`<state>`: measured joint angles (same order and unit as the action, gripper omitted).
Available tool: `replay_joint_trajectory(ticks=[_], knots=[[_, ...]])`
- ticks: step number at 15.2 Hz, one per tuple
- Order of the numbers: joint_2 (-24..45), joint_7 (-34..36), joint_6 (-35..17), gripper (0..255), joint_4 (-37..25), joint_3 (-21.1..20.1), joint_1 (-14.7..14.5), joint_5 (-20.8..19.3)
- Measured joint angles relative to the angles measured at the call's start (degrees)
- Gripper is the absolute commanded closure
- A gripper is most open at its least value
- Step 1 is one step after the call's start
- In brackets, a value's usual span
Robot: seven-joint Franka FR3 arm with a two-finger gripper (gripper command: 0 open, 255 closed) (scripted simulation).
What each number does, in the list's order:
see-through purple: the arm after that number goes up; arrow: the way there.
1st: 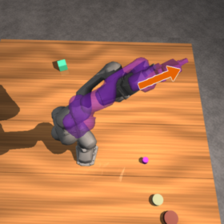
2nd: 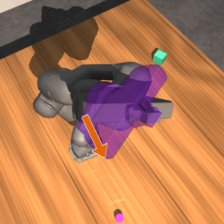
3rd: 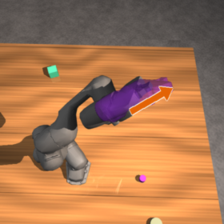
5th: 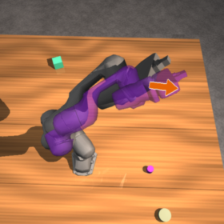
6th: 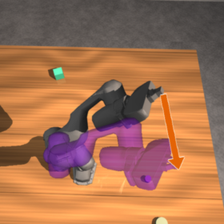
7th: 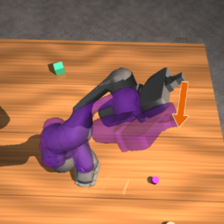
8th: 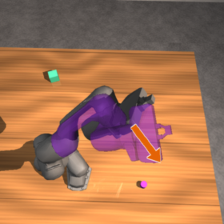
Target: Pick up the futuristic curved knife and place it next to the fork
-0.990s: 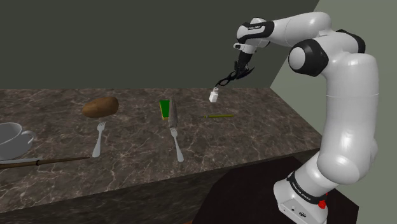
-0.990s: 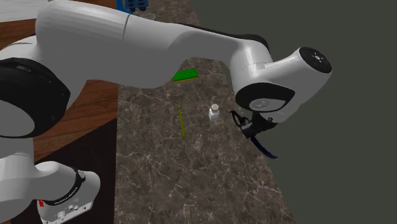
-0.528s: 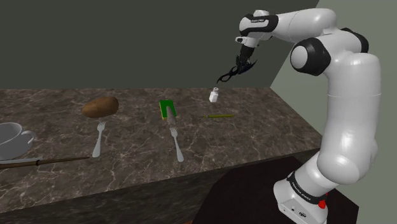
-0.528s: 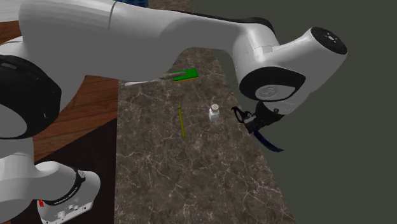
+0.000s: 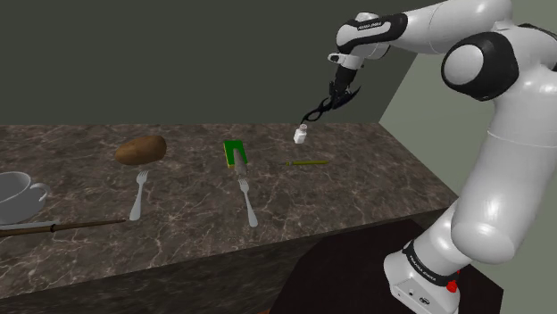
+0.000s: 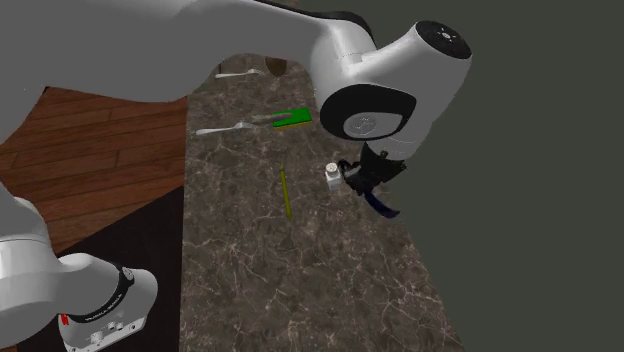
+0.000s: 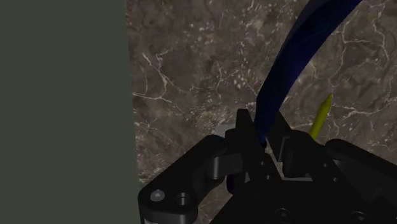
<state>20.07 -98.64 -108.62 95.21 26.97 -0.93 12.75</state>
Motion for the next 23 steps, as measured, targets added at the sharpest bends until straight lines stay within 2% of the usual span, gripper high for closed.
replay_joint_trajectory(ticks=[9,17,23], knots=[[-15.5,11.73,-6.73,255,19.68,-2.32,-8.87,-6.42],[-28.42,23.69,-9.62,255,33.76,-7.38,-13.54,-10.96],[-34.05,32.8,-11.17,255,40.27,-12.87,-16.9,-11.14]])
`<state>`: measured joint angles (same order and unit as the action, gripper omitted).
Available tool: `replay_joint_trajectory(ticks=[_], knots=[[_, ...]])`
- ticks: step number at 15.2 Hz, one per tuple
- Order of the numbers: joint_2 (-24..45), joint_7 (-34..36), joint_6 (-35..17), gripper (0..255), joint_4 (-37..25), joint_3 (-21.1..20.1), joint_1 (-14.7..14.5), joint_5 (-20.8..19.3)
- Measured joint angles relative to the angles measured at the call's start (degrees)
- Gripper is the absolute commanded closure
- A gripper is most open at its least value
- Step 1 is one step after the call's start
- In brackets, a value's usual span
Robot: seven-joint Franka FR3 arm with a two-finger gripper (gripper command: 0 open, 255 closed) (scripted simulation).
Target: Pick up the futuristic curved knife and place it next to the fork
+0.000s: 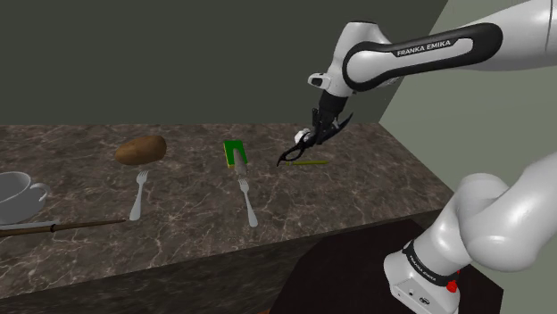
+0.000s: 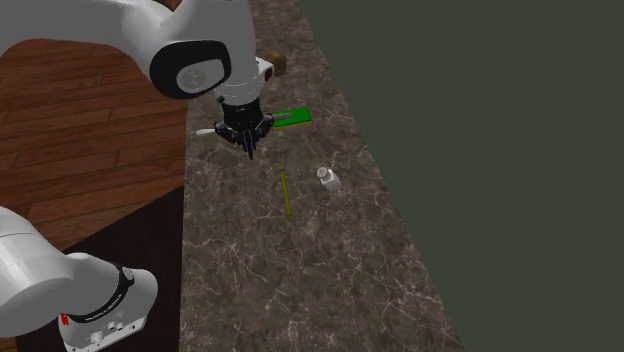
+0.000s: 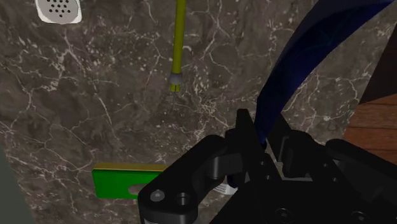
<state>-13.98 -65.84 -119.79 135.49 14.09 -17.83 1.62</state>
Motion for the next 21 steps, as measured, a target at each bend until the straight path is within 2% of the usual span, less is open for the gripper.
replay_joint_trajectory(ticks=[4,6,21], knots=[[-4.07,6.27,-0.72,255,4.38,-4.19,-2.37,0.6],[-4.38,7.29,-1.67,255,5.6,-4.9,-2.81,0.83],[2.56,5.7,-14.44,255,11.55,-4.54,-3.55,2.71]])
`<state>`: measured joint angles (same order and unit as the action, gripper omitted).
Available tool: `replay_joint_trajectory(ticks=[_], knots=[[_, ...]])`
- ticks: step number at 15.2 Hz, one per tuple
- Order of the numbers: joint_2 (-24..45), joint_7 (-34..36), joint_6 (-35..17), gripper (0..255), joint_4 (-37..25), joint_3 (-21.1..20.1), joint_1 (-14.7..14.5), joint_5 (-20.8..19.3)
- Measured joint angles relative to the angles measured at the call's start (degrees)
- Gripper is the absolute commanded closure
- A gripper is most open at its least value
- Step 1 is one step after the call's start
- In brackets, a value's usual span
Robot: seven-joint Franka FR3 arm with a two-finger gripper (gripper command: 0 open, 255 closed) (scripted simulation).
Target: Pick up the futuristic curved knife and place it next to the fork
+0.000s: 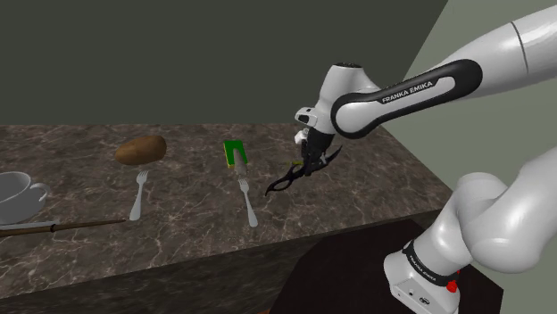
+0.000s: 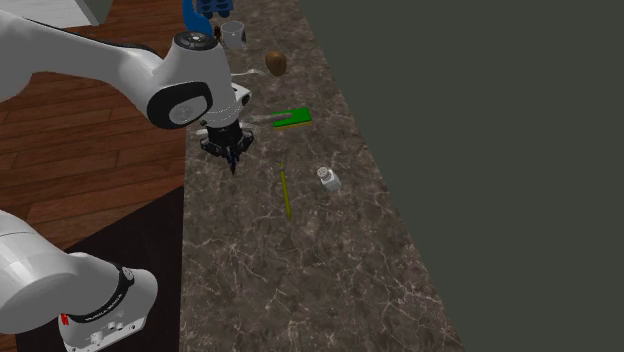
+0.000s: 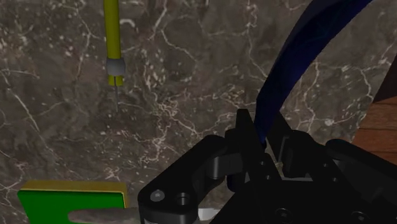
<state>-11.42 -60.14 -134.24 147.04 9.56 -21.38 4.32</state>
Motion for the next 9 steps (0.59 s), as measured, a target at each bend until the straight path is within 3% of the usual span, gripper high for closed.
replay_joint_trajectory(ticks=[9], knots=[[6.24,-2.28,-7.9,255,1.86,0.4,-0.56,2.36]])
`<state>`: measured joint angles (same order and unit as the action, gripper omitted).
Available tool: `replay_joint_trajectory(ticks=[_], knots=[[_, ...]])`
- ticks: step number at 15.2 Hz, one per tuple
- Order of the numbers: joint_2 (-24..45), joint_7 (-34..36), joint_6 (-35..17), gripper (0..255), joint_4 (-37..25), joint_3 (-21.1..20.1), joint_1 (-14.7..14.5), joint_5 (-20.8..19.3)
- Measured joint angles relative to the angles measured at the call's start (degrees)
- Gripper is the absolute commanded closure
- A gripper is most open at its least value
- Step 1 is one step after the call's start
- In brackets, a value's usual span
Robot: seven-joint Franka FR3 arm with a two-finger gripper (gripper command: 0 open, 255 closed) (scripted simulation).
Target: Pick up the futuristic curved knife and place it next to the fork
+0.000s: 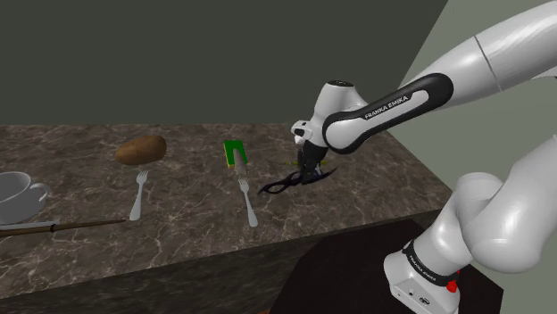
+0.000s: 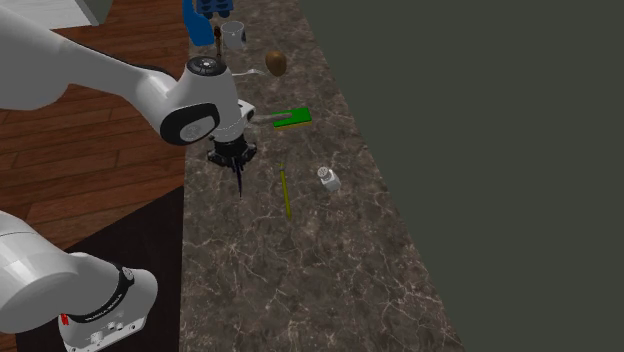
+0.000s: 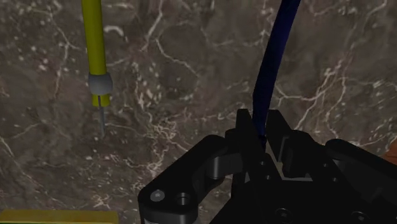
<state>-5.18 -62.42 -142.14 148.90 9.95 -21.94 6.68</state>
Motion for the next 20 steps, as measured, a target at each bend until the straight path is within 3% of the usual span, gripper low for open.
replay_joint_trajectory(ticks=[7,8,14,20], knots=[[1.08,-0.42,-1.41,255,0.34,0.0,-0.12,0.52],[1.08,-0.42,-1.41,0,0.34,0.0,-0.12,0.52],[1.08,-0.42,-1.42,0,0.34,0.0,-0.12,0.52],[-4.89,1.44,6.39,0,-1.73,0.03,0.61,-2.04]])
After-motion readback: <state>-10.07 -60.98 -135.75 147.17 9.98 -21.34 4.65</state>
